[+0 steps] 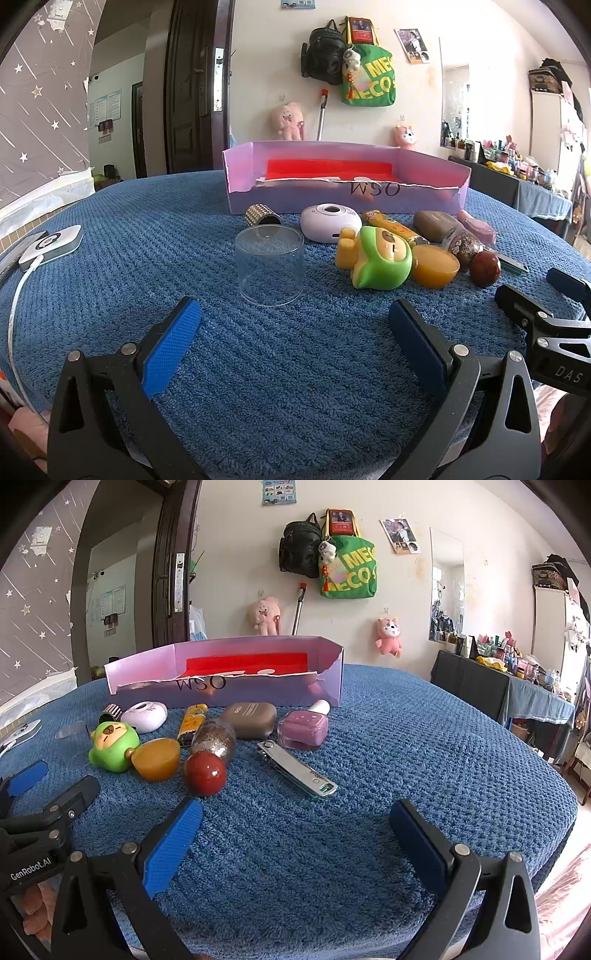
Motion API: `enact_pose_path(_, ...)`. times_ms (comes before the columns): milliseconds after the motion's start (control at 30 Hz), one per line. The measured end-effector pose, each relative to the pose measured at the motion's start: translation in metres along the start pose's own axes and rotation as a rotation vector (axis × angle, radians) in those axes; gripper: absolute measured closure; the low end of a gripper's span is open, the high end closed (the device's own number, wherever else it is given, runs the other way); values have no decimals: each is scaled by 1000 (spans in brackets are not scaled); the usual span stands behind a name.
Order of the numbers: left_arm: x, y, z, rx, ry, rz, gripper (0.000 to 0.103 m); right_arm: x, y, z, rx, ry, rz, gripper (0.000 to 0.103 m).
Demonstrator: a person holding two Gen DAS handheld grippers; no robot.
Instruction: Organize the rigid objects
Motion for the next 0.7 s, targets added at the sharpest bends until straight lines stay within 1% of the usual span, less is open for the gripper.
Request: enact_pose_path(700,1,1,2,-2,-2,7,0,1,0,0,-2,1,4,0)
Point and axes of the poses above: each gripper's, at about its wrist camera, not at the fingertips, and y roughly against the way its jaws point, z to its right, x to its top, the point moved 8 cm from there along -y, roughly the way its jaws point, and after that the axes turned 15 degrees about y, right-handed, at the moved point
